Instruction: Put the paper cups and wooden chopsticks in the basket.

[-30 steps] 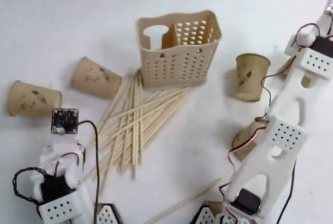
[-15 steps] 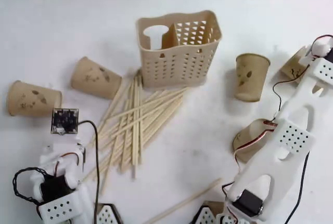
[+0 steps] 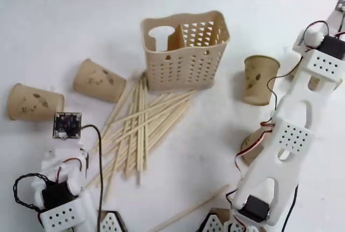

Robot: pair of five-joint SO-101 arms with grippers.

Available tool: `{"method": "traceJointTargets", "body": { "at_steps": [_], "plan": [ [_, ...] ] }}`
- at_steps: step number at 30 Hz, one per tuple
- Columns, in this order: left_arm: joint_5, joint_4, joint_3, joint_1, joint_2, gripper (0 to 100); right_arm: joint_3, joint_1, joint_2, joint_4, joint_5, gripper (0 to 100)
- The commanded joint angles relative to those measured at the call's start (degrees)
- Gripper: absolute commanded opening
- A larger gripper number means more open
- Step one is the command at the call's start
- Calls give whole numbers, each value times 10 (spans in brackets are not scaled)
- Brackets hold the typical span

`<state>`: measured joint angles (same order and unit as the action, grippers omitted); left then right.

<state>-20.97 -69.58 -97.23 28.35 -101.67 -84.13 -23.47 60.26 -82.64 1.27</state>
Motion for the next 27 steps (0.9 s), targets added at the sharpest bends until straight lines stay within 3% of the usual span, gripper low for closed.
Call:
{"method": "traceJointTargets", "body": {
  "at_steps": [1,22,27],
  "plan": [
    [-7,-3,0,3,2,116,-28,3,24,31,8,269],
    [-7,-3,0,1,2,116,-24,-144,75,22,6,272],
    [-7,-3,0,0,2,116,-27,-169,78,-22,-63,270]
  ]
}}
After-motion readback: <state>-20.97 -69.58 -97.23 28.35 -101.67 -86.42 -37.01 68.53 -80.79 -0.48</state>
